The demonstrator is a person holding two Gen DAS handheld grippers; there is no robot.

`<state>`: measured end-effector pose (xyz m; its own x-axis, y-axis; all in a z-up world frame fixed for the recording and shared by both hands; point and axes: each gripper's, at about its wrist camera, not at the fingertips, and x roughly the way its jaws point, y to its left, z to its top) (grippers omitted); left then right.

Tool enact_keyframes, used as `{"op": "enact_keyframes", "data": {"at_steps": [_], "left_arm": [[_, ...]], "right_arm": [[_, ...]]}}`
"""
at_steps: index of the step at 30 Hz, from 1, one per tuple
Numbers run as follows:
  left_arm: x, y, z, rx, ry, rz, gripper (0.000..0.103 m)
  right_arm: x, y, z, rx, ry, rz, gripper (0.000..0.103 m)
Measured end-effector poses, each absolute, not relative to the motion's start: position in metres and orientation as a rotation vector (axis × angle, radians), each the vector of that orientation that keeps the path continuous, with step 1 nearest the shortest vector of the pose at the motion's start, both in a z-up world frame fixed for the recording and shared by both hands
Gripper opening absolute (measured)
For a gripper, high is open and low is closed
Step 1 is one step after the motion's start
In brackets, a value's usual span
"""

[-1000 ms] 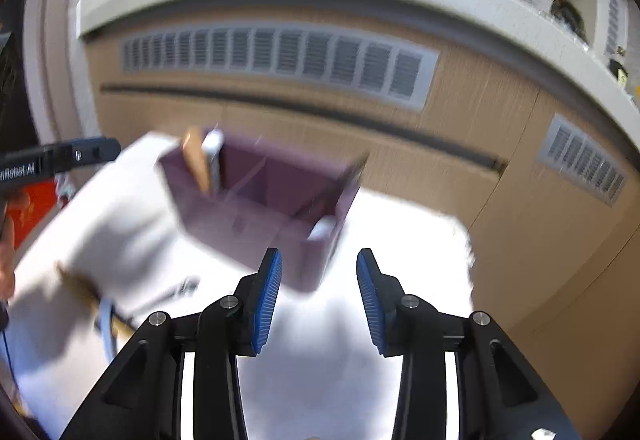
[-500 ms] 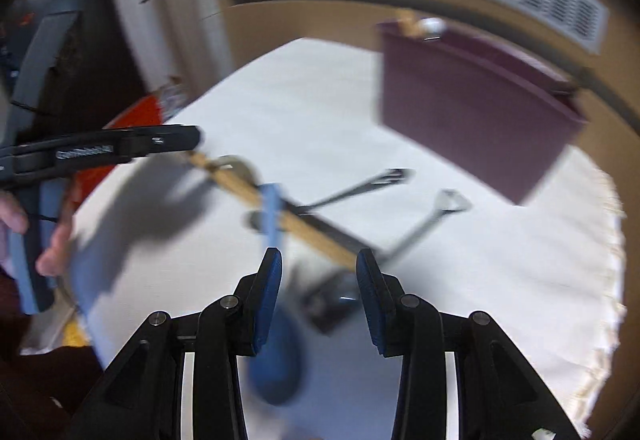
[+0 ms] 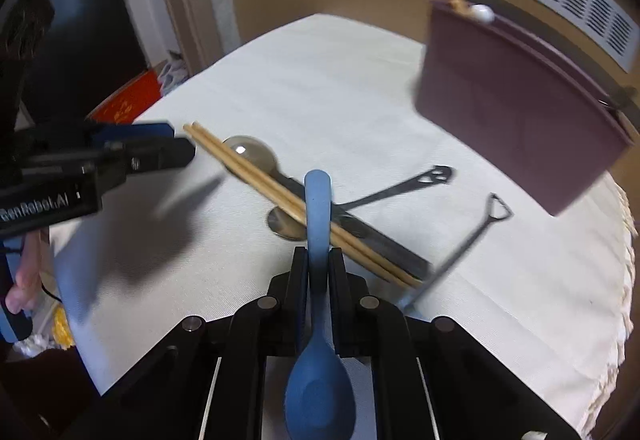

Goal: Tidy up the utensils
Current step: 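Grasp the blue plastic spoon by its handle with the right tool, then grasp the shovel-shaped fork with the left tool while the right tool holds the blue spoon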

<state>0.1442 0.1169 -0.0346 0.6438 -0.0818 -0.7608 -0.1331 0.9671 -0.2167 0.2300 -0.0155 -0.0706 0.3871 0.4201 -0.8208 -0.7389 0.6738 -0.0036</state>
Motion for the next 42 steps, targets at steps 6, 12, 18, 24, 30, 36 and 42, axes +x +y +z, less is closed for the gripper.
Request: {"op": "enact_keyframes", "data": {"at_steps": [6, 12, 18, 24, 30, 36, 42], "left_arm": [[0.149, 0.096, -0.027, -0.232, 0.868, -0.013, 0.035], [0.155, 0.070, -0.022, -0.200, 0.875, -0.074, 0.035], [0.166, 0.050, -0.028, -0.204, 0.920, -0.143, 0.035], [0.178, 0.023, -0.041, -0.247, 0.971, -0.274, 0.035], [0.194, -0.015, -0.049, -0.146, 0.972, -0.308, 0.035], [0.238, -0.024, -0.054, -0.091, 1.031, -0.317, 0.035], [0.261, -0.035, -0.064, -0.017, 1.050, -0.280, 0.032]], "right_arm": [[0.242, -0.072, -0.055, -0.289, 0.888, 0.620, 0.008], [0.253, -0.137, -0.054, -0.170, 0.912, 0.487, 0.008], [0.251, -0.171, -0.060, -0.119, 0.915, 0.420, 0.008], [0.246, -0.182, -0.066, -0.091, 0.907, 0.399, 0.008], [0.244, -0.184, -0.066, -0.104, 0.890, 0.383, 0.008], [0.241, -0.186, -0.065, -0.110, 0.875, 0.378, 0.008], [0.240, -0.186, -0.065, -0.115, 0.862, 0.370, 0.008]]}}
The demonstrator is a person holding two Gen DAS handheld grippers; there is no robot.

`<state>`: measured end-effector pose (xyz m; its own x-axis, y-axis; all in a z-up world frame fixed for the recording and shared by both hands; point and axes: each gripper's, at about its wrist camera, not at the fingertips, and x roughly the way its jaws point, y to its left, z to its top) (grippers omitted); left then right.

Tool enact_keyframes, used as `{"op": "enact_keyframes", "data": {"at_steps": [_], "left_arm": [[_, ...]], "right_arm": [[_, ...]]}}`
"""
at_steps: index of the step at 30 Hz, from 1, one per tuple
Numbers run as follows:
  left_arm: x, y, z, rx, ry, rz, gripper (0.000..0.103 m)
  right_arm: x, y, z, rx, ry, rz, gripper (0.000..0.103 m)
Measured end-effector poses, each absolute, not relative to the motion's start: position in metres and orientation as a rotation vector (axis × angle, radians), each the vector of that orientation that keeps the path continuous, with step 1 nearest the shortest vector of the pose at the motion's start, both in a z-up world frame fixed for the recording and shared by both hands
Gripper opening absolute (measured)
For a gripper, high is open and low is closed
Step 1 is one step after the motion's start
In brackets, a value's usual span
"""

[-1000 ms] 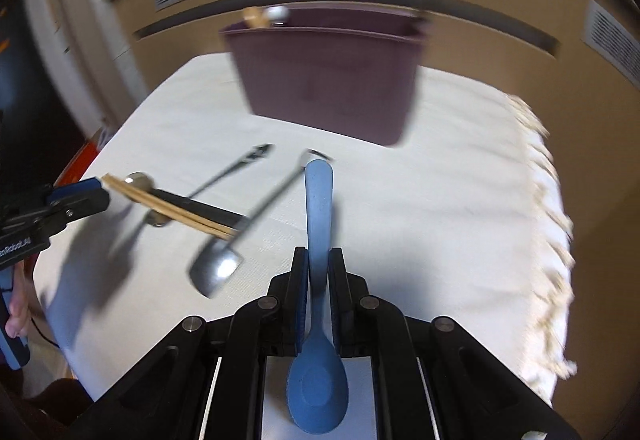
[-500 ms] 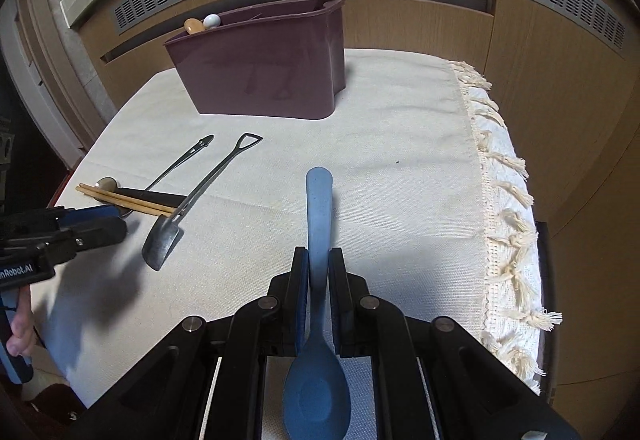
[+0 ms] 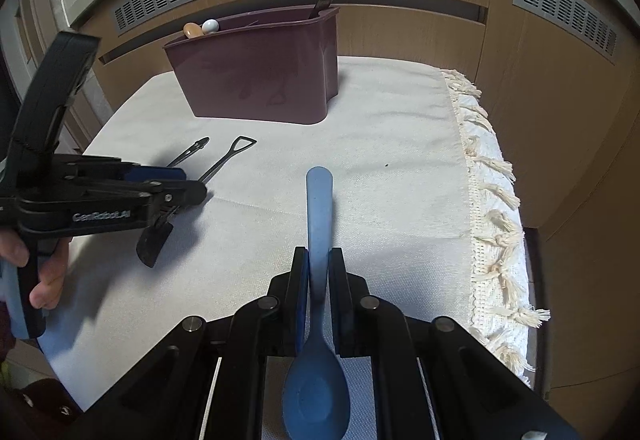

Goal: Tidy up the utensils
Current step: 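Grasp the shovel-shaped fork with the left tool while the right tool holds the blue spoon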

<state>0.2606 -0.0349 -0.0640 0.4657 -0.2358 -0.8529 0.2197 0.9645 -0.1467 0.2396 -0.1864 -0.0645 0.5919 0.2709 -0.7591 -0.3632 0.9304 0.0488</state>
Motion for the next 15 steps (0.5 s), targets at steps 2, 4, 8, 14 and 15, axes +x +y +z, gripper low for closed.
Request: {"op": "enact_keyframes", "data": {"at_steps": [2, 4, 8, 14, 15], "left_arm": [[0.264, -0.038, -0.064, 0.002, 1.042, -0.268, 0.030], [0.268, -0.042, -0.065, 0.011, 1.042, -0.262, 0.029], [0.275, -0.045, -0.065, 0.019, 1.045, -0.261, 0.029], [0.277, -0.046, -0.066, 0.016, 1.047, -0.262, 0.029], [0.277, -0.046, -0.067, 0.015, 1.046, -0.260, 0.029]], "right_arm": [[0.239, -0.186, -0.065, -0.124, 0.860, 0.369, 0.008], [0.240, -0.185, -0.065, -0.127, 0.860, 0.372, 0.008], [0.241, -0.185, -0.066, -0.123, 0.860, 0.371, 0.008], [0.241, -0.185, -0.066, -0.116, 0.855, 0.369, 0.008], [0.241, -0.185, -0.066, -0.115, 0.855, 0.370, 0.008]]}}
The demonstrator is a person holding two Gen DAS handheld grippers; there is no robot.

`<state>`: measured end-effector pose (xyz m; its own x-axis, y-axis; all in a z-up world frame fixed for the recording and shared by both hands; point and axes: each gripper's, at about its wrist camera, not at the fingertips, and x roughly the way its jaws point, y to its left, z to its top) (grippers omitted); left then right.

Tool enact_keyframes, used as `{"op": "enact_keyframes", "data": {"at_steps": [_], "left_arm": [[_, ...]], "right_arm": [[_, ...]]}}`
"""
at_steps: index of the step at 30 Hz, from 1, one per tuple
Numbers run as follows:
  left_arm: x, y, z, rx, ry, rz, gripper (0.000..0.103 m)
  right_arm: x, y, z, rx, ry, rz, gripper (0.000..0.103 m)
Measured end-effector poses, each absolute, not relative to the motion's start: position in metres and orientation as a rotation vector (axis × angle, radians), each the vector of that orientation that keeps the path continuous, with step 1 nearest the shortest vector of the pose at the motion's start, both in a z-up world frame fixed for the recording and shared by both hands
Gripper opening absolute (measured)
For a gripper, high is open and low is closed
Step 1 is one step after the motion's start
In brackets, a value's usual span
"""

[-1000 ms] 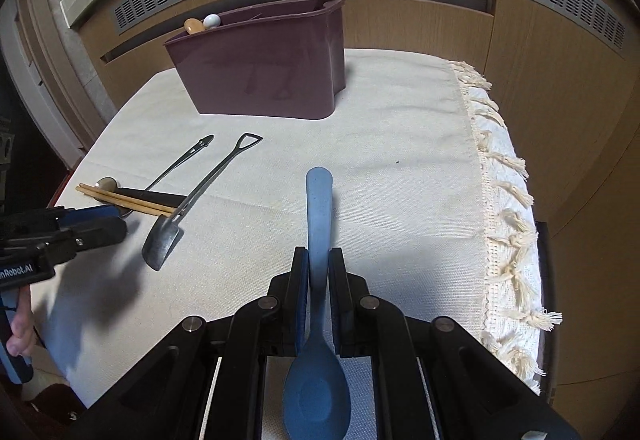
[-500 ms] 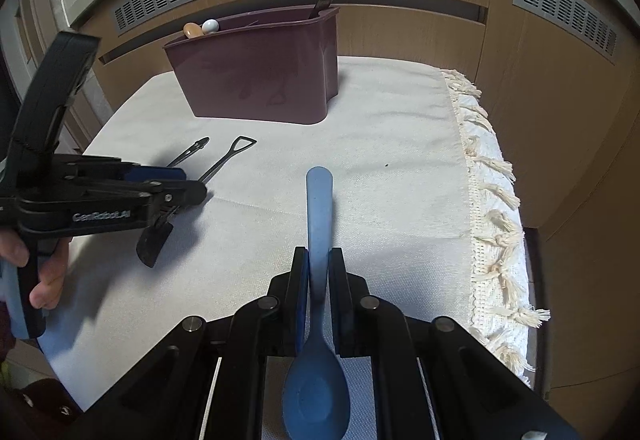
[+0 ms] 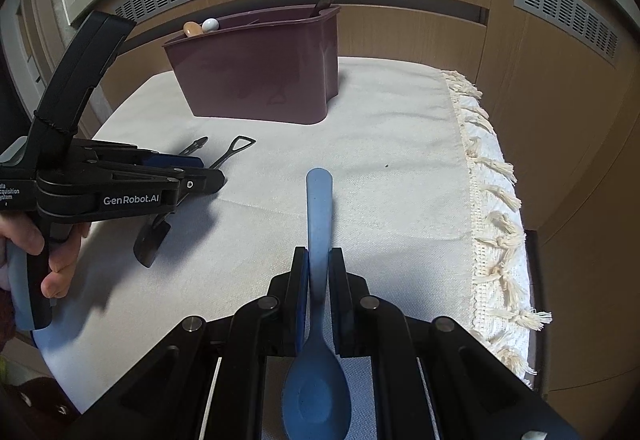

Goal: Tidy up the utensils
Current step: 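Grasp the shovel-shaped fork with the left tool while the right tool holds the blue spoon, then lower the blue spoon and shovel fork into the caddy and open both tools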

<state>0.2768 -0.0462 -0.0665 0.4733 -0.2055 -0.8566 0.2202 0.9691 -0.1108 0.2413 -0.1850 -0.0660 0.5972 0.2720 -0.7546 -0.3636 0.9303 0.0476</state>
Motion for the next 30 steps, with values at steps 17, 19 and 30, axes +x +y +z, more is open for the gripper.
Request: {"op": "enact_keyframes", "data": {"at_steps": [17, 19, 30], "left_arm": [[0.221, -0.011, -0.007, -0.185, 0.813, -0.333, 0.003], [0.212, -0.002, 0.004, -0.203, 0.786, -0.343, 0.001], [0.194, 0.014, 0.033, -0.223, 0.706, -0.338, 0.001]], "right_arm": [[0.243, -0.197, -0.048, 0.000, 0.835, 0.422, 0.008], [0.242, -0.195, -0.040, -0.002, 0.814, 0.424, 0.008], [0.234, -0.181, -0.016, -0.052, 0.758, 0.438, 0.008]]}}
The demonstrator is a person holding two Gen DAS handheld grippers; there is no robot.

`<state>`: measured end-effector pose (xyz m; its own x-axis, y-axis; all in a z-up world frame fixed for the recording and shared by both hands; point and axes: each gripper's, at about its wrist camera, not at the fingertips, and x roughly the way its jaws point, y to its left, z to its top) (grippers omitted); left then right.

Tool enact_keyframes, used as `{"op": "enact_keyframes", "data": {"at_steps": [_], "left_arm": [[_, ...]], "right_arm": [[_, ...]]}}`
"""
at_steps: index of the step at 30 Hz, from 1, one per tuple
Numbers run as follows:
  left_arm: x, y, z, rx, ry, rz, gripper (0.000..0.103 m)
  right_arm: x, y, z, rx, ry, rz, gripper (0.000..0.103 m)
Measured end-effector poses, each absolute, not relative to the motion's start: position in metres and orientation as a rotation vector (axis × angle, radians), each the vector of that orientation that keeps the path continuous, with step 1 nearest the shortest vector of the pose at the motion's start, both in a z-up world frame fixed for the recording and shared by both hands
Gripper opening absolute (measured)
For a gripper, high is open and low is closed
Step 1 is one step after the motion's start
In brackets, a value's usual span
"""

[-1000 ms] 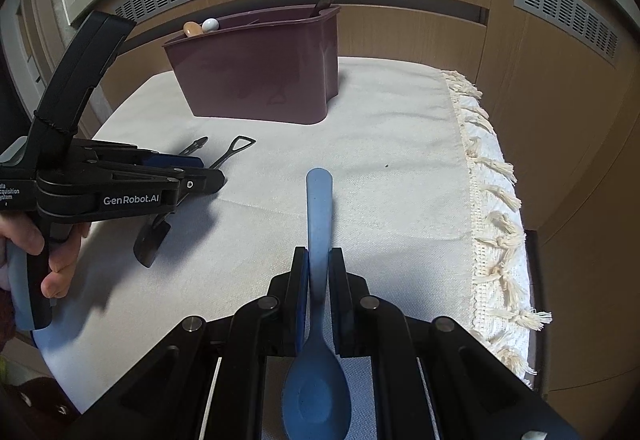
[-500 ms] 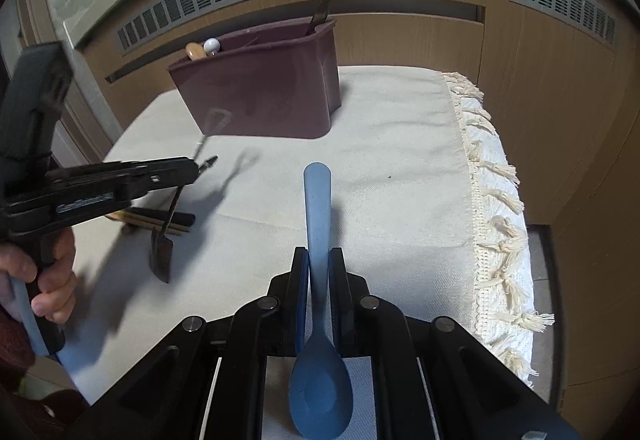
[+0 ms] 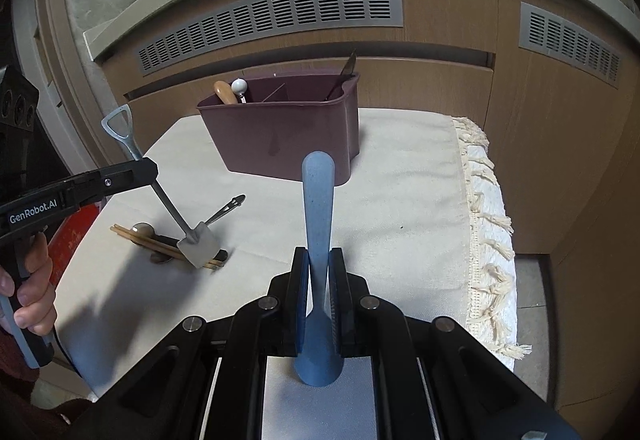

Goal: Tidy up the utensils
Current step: 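Lower the blue spoon and shovel fork into the caddy and open both tools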

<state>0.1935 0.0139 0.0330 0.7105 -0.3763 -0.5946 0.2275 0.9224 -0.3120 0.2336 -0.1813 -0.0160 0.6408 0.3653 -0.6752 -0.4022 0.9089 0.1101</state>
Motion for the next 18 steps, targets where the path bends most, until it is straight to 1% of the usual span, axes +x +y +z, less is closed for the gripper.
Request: {"op": "enact_keyframes", "data": {"at_steps": [6, 9, 12, 14, 15, 18], "left_arm": [[0.188, 0.018, 0.043, -0.230, 0.672, -0.326, 0.001], [0.188, 0.026, 0.065, -0.238, 0.623, -0.329, 0.001], [0.191, 0.038, 0.113, -0.231, 0.515, -0.338, 0.001], [0.197, 0.047, 0.151, -0.220, 0.437, -0.347, 0.001], [0.200, 0.050, 0.162, -0.220, 0.413, -0.348, 0.001], [0.221, 0.059, 0.189, -0.215, 0.355, -0.341, 0.001]], "right_arm": [[0.235, -0.180, -0.009, -0.056, 0.751, 0.425, 0.008], [0.235, -0.175, 0.006, -0.082, 0.712, 0.423, 0.008], [0.240, -0.170, 0.054, -0.107, 0.598, 0.438, 0.008], [0.244, -0.166, 0.099, -0.113, 0.489, 0.437, 0.008], [0.247, -0.164, 0.124, -0.114, 0.417, 0.437, 0.008], [0.260, -0.152, 0.168, -0.123, 0.281, 0.422, 0.008]]}}
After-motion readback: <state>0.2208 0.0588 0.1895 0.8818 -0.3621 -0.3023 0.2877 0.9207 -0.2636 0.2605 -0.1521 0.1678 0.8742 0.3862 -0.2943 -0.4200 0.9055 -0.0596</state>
